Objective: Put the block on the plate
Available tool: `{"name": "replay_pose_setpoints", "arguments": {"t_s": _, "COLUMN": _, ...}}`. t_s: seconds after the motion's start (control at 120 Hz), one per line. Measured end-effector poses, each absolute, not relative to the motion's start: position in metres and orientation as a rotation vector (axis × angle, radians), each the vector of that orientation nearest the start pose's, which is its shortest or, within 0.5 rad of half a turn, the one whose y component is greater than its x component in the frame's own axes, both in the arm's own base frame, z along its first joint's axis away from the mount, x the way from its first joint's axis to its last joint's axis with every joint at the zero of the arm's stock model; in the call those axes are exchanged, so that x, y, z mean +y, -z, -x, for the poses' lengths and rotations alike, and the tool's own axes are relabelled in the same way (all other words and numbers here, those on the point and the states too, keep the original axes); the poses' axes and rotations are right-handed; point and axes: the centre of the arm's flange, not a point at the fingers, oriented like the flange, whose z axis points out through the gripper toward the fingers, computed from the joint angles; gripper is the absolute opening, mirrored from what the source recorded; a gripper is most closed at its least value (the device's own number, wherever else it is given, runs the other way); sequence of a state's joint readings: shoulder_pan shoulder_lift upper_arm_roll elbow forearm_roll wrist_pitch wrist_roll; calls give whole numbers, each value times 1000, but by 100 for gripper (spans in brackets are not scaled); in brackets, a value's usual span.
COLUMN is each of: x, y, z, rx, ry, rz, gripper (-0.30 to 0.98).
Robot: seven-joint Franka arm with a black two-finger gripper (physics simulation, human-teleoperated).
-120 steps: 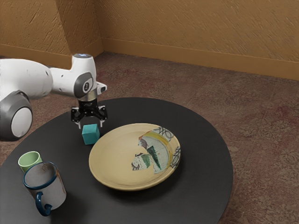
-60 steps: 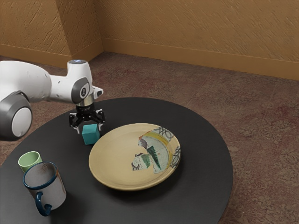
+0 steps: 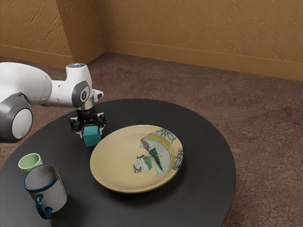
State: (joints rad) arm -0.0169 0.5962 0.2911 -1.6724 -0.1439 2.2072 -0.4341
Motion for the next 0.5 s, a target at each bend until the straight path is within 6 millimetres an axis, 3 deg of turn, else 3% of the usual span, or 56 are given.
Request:
{"name": "replay_pose_setpoints", "arguments": {"t_s": 0.1, "x": 157, "y": -267, "z": -657, "rx": -1133, "ry": -43, "rz": 2876, "gripper": 47}}
{"name": "replay_pose_setpoints", "arguments": {"t_s": 0.267, "x": 157, "y": -270, "z": -658, "rx": -1129, "ry": -38, "rz": 2877, "gripper": 40}}
{"name": "replay_pose_setpoints", "arguments": {"t_s": 0.5, "x": 146, "y": -326, "z": -647, "rx": -1138, "ry": 30, "rz": 2910, "gripper": 36}}
